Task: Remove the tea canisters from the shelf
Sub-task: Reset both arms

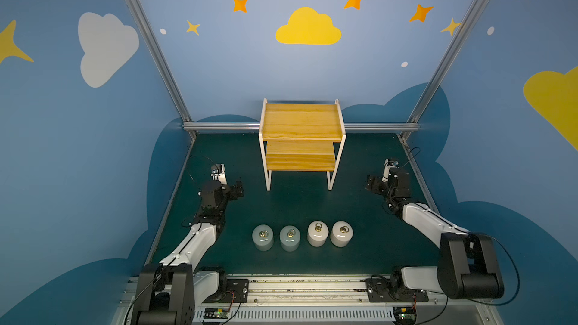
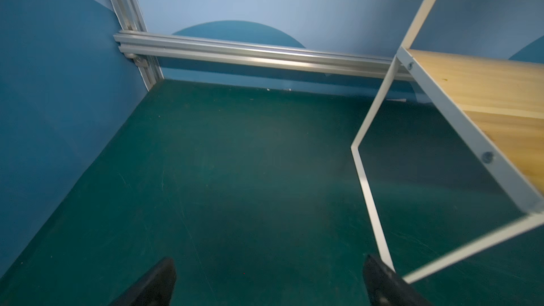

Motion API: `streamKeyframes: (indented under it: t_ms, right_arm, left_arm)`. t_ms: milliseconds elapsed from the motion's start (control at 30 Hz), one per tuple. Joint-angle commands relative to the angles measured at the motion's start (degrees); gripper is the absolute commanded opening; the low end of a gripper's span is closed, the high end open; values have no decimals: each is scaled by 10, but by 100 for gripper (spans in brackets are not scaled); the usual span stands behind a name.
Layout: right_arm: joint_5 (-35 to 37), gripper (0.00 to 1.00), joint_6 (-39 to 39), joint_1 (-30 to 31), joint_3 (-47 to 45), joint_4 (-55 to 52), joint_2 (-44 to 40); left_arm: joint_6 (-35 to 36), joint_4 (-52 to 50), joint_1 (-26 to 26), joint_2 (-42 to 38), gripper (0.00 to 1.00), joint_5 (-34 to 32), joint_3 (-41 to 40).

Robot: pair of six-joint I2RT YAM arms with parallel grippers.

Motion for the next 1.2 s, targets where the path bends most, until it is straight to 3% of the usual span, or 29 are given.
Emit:
streamKeyframes:
  t_ms: [0,67,167,200,233,300,400,500,567,700,800,1167]
  right_arm:
    - [-28,93,-13,-16,57,-10,33]
    - [-42,93,-12,-20,71,-25,44]
    - [-50,93,-16,-21,55,-20,25]
    - [-49,93,-18,-21,42,-8,14]
    - [-56,93,-34,-21,26,9,2]
    - [-49,93,-91,-20,-17,51,-20]
    - [-6,93,-86,-22,-88,191,-13]
    - [12,93,-67,-25,-133,325,53]
    - [-20,93,-107,-20,-173,472,109]
    - [-9,93,-118,-6,-155,393,80]
    - [8,93,-107,-7,-165,453,105]
    - [6,93,-107,-6,-164,442,99]
  left_arm:
    - [10,151,19,64,100,-2,-40]
    - [7,172,26,114,100,-4,-33]
    - [-14,116,37,145,100,34,11]
    - [-10,147,37,170,100,45,13]
    - [4,178,36,190,100,65,11]
    - [29,139,33,197,100,119,25]
    - [31,274,31,237,100,124,-18]
    - [31,216,32,220,100,121,-3]
    - [29,229,32,225,100,121,-7]
    - [31,248,30,231,100,119,-12]
    - [32,248,29,230,100,115,-12]
    - [34,248,26,230,100,109,-12]
